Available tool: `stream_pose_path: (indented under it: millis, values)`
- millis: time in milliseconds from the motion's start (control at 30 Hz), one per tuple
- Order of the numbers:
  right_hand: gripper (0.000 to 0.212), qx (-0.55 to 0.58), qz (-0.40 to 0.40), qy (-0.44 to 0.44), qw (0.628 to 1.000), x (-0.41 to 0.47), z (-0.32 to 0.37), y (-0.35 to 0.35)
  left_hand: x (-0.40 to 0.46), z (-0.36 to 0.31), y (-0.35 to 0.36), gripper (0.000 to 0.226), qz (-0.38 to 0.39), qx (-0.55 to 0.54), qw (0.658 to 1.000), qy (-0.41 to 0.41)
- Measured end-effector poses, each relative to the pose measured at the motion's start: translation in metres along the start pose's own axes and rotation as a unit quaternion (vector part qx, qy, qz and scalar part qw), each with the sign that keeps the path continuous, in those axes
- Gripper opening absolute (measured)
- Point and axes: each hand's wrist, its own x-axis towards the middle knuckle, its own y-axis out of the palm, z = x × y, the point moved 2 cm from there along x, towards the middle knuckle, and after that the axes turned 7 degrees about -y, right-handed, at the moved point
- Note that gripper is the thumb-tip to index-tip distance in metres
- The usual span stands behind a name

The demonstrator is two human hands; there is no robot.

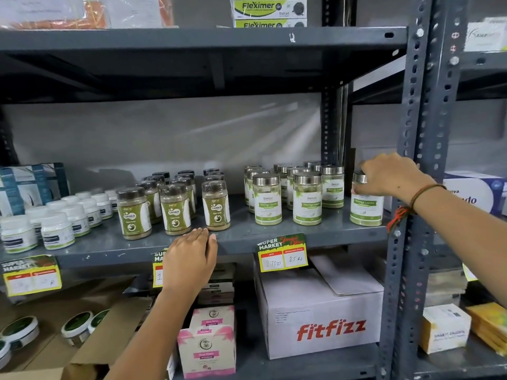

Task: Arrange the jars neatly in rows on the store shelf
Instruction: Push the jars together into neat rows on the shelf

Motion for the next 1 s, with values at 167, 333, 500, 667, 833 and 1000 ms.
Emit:
stream_pose_path:
  millis: [167, 333, 500, 667, 833, 1000]
  values:
    - [0.052, 0.038, -0.011, -0.003, 0.999, 0.004, 0.003, 0.002, -0.001, -0.002, -0.001, 0.043, -0.007, 0.002, 1.000, 0.003]
    - [0.064, 0.087, -0.013, -0.035, 0.995, 0.014, 0.003, 0.010, -0.002, -0.001, -0.001, 0.043, -0.002, 0.007, 1.000, 0.000]
    - [0.070, 0.147, 0.004, -0.058, 0.987, 0.024, 0.001, 0.013, -0.002, -0.001, -0.002, 0.043, -0.001, 0.009, 1.000, 0.000]
    - [0.065, 0.177, 0.009, -0.082, 0.981, 0.029, -0.002, 0.016, -0.001, 0.000, 0.000, 0.044, 0.002, 0.007, 1.000, 0.002]
    - [0.068, 0.192, 0.010, -0.085, 0.978, 0.030, -0.004, 0.017, -0.001, -0.001, 0.001, 0.043, -0.009, 0.006, 1.000, 0.004]
    - [0.080, 0.237, -0.110, -0.135, 0.956, 0.028, 0.018, 0.002, -0.001, 0.000, 0.002, 0.044, -0.007, 0.003, 1.000, 0.004]
